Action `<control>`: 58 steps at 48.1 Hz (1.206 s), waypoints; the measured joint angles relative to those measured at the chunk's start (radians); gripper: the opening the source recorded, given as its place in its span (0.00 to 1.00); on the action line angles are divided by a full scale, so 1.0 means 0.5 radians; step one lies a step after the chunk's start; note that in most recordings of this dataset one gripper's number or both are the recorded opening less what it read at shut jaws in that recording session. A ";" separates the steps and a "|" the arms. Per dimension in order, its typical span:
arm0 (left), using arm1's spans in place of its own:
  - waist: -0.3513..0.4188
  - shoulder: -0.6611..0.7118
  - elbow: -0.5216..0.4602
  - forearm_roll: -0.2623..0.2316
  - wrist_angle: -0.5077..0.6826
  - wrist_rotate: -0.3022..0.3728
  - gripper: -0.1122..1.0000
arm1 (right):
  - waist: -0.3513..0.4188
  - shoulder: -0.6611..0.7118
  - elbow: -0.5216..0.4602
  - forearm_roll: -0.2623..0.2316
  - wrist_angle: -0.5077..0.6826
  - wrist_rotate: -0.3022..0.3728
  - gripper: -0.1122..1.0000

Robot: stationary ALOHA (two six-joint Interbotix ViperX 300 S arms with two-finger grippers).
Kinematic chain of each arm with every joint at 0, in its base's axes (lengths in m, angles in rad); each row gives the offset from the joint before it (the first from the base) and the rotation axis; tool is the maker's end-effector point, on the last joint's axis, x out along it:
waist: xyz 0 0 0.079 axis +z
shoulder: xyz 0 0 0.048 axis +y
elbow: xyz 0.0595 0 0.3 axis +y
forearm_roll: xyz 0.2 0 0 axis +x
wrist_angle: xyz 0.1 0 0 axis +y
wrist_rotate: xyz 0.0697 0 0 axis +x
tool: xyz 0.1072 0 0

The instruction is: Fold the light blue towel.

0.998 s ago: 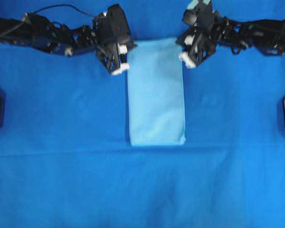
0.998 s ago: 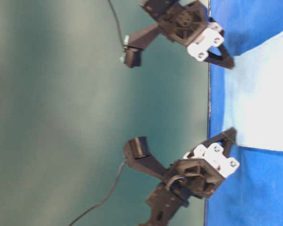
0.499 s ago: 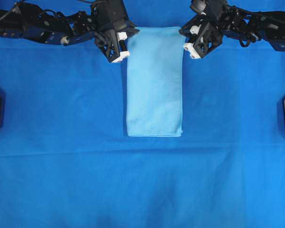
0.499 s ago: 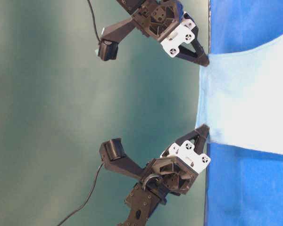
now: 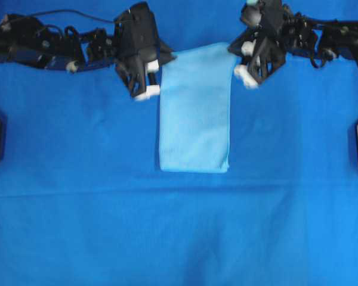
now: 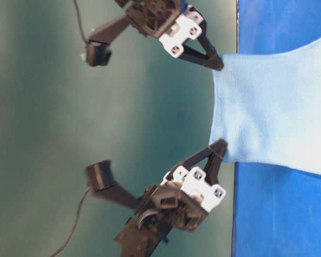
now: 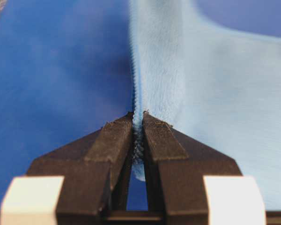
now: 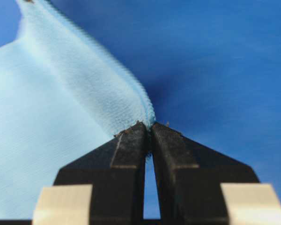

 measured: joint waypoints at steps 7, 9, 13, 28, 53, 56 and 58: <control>-0.123 -0.095 0.107 0.000 0.049 -0.018 0.15 | 0.169 -0.064 0.034 0.046 0.061 0.003 0.15; -0.166 -0.107 0.132 0.000 0.055 -0.034 0.15 | 0.218 -0.077 0.046 0.067 0.077 0.009 0.15; -0.249 -0.126 0.175 0.000 0.061 -0.083 0.15 | 0.319 -0.080 0.061 0.120 0.107 0.006 0.15; -0.552 -0.092 0.209 0.000 0.046 -0.224 0.15 | 0.580 -0.077 0.153 0.264 0.150 0.018 0.15; -0.709 0.288 0.169 -0.003 -0.126 -0.377 0.15 | 0.727 0.175 0.261 0.337 -0.123 0.199 0.15; -0.718 0.291 0.169 -0.003 -0.132 -0.374 0.15 | 0.727 0.202 0.261 0.344 -0.135 0.215 0.15; -0.724 0.291 0.172 -0.003 -0.135 -0.374 0.15 | 0.727 0.212 0.261 0.347 -0.138 0.224 0.15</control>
